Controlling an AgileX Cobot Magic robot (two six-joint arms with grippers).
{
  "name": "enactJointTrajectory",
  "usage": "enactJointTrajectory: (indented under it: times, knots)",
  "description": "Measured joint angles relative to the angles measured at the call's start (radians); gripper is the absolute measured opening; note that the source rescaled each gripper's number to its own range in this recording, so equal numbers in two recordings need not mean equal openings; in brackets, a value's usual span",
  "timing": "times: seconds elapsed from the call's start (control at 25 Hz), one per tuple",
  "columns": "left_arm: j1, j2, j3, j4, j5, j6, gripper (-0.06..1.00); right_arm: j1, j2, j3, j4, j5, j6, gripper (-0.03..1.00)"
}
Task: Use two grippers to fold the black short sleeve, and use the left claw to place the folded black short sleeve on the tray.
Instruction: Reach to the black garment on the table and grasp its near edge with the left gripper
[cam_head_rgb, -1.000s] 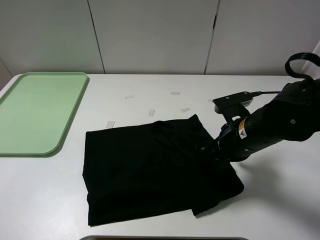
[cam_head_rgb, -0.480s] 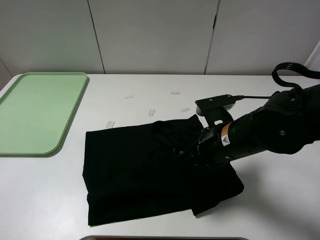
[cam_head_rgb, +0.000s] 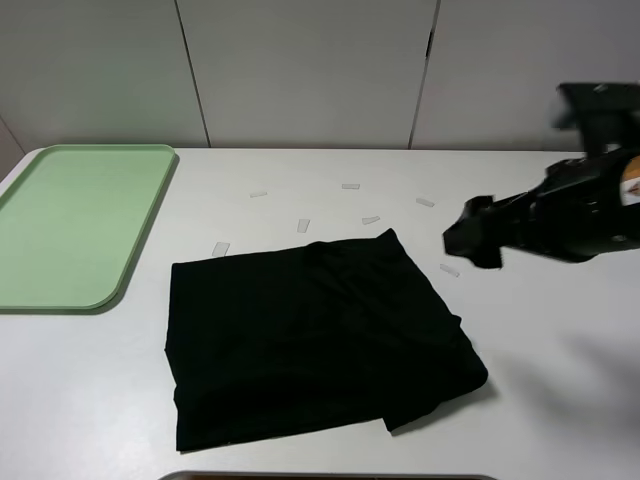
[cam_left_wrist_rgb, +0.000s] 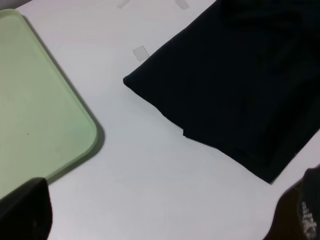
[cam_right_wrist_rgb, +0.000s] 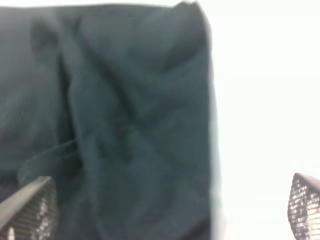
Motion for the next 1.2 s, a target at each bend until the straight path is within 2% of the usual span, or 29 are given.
enactJointTrajectory:
  times: [0.08, 0.12, 0.16, 0.2, 0.44, 0.68, 0.88, 0.92, 1.04, 1.2]
  knots:
    - [0.000, 0.000, 0.000, 0.000, 0.000, 0.000, 0.98, -0.025, -0.113, 0.000, -0.032, 0.047, 0.000, 1.00]
    - [0.000, 0.000, 0.000, 0.000, 0.000, 0.000, 0.98, -0.040, -0.243, 0.001, -0.054, 0.093, 0.000, 1.00]
    - [0.000, 0.000, 0.000, 0.000, 0.000, 0.000, 0.98, -0.040, -0.243, 0.001, -0.054, 0.093, 0.000, 1.00]
    - [0.000, 0.000, 0.000, 0.000, 0.000, 0.000, 0.98, -0.042, -0.386, 0.001, -0.078, 0.139, 0.000, 1.00]
    - [0.000, 0.000, 0.000, 0.000, 0.000, 0.000, 0.98, -0.044, -0.737, 0.000, -0.105, 0.275, 0.000, 1.00]
    - [0.000, 0.000, 0.000, 0.000, 0.000, 0.000, 0.98, -0.044, -0.988, -0.078, -0.169, 0.512, -0.024, 1.00]
    - [0.000, 0.000, 0.000, 0.000, 0.000, 0.000, 0.98, -0.044, -1.084, -0.106, -0.143, 0.612, -0.107, 1.00]
    - [0.000, 0.000, 0.000, 0.000, 0.000, 0.000, 0.98, -0.044, -1.131, -0.106, -0.108, 0.664, -0.153, 1.00]
    - [0.000, 0.000, 0.000, 0.000, 0.000, 0.000, 0.98, -0.044, -1.149, -0.112, -0.057, 0.733, -0.199, 1.00]
    - [0.000, 0.000, 0.000, 0.000, 0.000, 0.000, 0.98, -0.044, -1.149, -0.112, 0.006, 0.777, -0.260, 1.00]
